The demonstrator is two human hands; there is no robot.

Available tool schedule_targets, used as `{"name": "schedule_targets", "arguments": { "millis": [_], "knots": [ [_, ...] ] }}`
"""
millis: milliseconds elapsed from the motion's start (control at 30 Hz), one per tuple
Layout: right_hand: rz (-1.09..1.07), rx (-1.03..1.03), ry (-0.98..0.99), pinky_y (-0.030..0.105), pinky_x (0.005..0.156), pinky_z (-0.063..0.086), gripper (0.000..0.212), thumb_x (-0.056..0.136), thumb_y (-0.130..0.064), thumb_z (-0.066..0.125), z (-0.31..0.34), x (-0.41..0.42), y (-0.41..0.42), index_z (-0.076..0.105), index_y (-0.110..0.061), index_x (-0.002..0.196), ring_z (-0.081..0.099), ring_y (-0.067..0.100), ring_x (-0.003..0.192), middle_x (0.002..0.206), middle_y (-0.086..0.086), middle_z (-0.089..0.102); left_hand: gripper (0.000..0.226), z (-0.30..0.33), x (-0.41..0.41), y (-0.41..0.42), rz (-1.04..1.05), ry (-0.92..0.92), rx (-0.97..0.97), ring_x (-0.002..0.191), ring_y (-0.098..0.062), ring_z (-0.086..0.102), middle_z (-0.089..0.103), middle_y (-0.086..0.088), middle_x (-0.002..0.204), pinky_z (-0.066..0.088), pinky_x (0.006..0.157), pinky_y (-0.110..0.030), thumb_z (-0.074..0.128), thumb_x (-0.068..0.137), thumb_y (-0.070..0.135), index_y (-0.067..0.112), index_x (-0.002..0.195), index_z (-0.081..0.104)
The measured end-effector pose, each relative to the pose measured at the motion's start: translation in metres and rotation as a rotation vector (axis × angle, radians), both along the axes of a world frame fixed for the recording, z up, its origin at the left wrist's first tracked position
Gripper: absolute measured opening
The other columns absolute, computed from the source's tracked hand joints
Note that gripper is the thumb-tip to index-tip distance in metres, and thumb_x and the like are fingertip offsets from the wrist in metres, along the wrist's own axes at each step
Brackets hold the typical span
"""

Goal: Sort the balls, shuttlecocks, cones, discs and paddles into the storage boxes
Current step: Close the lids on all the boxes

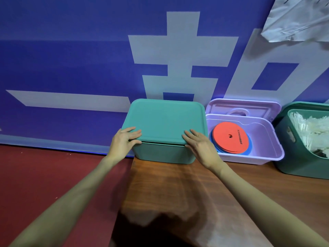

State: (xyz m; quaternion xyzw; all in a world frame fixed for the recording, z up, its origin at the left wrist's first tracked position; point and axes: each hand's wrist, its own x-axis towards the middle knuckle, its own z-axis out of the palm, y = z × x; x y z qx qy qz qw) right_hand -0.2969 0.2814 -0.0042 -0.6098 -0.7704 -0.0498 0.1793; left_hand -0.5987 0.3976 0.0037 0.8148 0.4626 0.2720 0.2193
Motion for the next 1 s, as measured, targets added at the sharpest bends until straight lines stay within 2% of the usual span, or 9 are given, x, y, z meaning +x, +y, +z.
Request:
{"name": "schedule_targets", "arguments": {
  "millis": [200, 367, 500, 600, 700, 767, 833, 933, 1000],
  "knots": [
    [0.038, 0.091, -0.064, 0.035, 0.078, 0.057, 0.022, 0.081, -0.014, 0.069, -0.005, 0.002, -0.005, 0.07, -0.008, 0.102, 0.066, 0.03, 0.104, 0.112, 0.009, 0.069, 0.031, -0.008, -0.005, 0.0, -0.039, 0.062, -0.001, 0.128, -0.014, 0.05, 0.066, 0.005, 0.121, 0.032, 0.111, -0.055, 0.076, 0.079, 0.013, 0.015, 0.11, 0.073],
    [0.011, 0.052, -0.003, 0.039, 0.086, 0.054, 0.029, 0.081, -0.014, 0.074, -0.013, 0.004, -0.006, 0.069, -0.007, 0.109, 0.064, 0.032, 0.109, 0.118, 0.01, 0.067, 0.031, -0.008, -0.004, 0.001, -0.037, 0.066, -0.013, 0.126, -0.011, 0.051, 0.067, 0.004, 0.12, 0.035, 0.112, -0.046, 0.077, 0.078, 0.014, 0.014, 0.108, 0.073],
    [0.007, 0.011, 0.137, 0.037, 0.09, 0.052, 0.02, 0.091, -0.02, 0.06, -0.006, -0.001, -0.003, 0.071, -0.006, 0.101, 0.064, 0.032, 0.106, 0.113, 0.01, 0.069, 0.022, 0.0, 0.002, 0.001, 0.188, -0.158, -0.11, 0.111, -0.005, 0.057, 0.065, 0.008, 0.116, 0.041, 0.102, -0.023, 0.079, 0.078, 0.018, 0.012, 0.099, 0.077],
    [-0.066, -0.029, 0.275, 0.036, 0.087, 0.051, 0.018, 0.091, -0.018, 0.058, -0.002, -0.001, 0.005, 0.073, -0.006, 0.093, 0.064, 0.033, 0.097, 0.104, 0.01, 0.07, 0.026, -0.001, 0.005, 0.008, 0.512, -0.27, -0.12, 0.104, -0.018, 0.061, 0.066, -0.003, 0.117, 0.043, 0.09, -0.025, 0.073, 0.084, 0.017, 0.011, 0.109, 0.069],
    [-0.084, -0.07, 0.273, 0.039, 0.084, 0.049, 0.023, 0.09, -0.02, 0.055, -0.004, -0.002, 0.011, 0.073, -0.009, 0.099, 0.061, 0.034, 0.094, 0.103, 0.01, 0.067, 0.029, -0.005, 0.004, 0.018, 0.768, -0.376, -0.371, 0.103, -0.025, 0.062, 0.065, -0.01, 0.114, 0.047, 0.087, -0.031, 0.072, 0.085, 0.02, 0.007, 0.11, 0.065],
    [-0.099, -0.077, 0.269, 0.042, 0.087, 0.05, 0.027, 0.09, -0.023, 0.053, -0.008, -0.003, 0.013, 0.073, -0.01, 0.103, 0.06, 0.037, 0.099, 0.108, 0.013, 0.065, 0.024, -0.007, 0.003, 0.021, 0.753, -0.515, -0.527, 0.089, -0.024, 0.064, 0.067, -0.013, 0.11, 0.054, 0.079, -0.032, 0.069, 0.088, 0.016, 0.001, 0.105, 0.065],
    [-0.11, -0.102, 0.279, 0.045, 0.096, 0.047, 0.03, 0.091, -0.023, 0.051, -0.011, -0.004, 0.013, 0.072, -0.01, 0.109, 0.058, 0.039, 0.11, 0.12, 0.018, 0.063, 0.018, -0.005, 0.003, 0.022, 0.723, -0.546, -0.541, 0.076, -0.018, 0.061, 0.067, -0.015, 0.106, 0.054, 0.071, -0.026, 0.066, 0.089, 0.01, -0.003, 0.102, 0.065],
    [-0.121, -0.125, 0.301, 0.045, 0.103, 0.042, 0.032, 0.092, -0.02, 0.05, -0.013, -0.005, 0.013, 0.069, -0.009, 0.114, 0.055, 0.038, 0.119, 0.127, 0.018, 0.06, 0.023, -0.008, 0.001, 0.025, 0.741, -0.629, -0.582, 0.084, -0.023, 0.063, 0.066, -0.019, 0.106, 0.054, 0.077, -0.029, 0.068, 0.087, 0.004, -0.003, 0.108, 0.063],
    [-0.127, -0.113, 0.3, 0.044, 0.102, 0.043, 0.031, 0.091, -0.02, 0.05, -0.013, -0.006, 0.012, 0.07, -0.009, 0.112, 0.056, 0.038, 0.117, 0.126, 0.017, 0.061, 0.031, -0.012, 0.0, 0.029, 0.758, -0.628, -0.597, 0.091, -0.028, 0.066, 0.067, -0.017, 0.1, 0.055, 0.087, -0.037, 0.07, 0.083, 0.004, 0.007, 0.113, 0.062]
  ]
}}
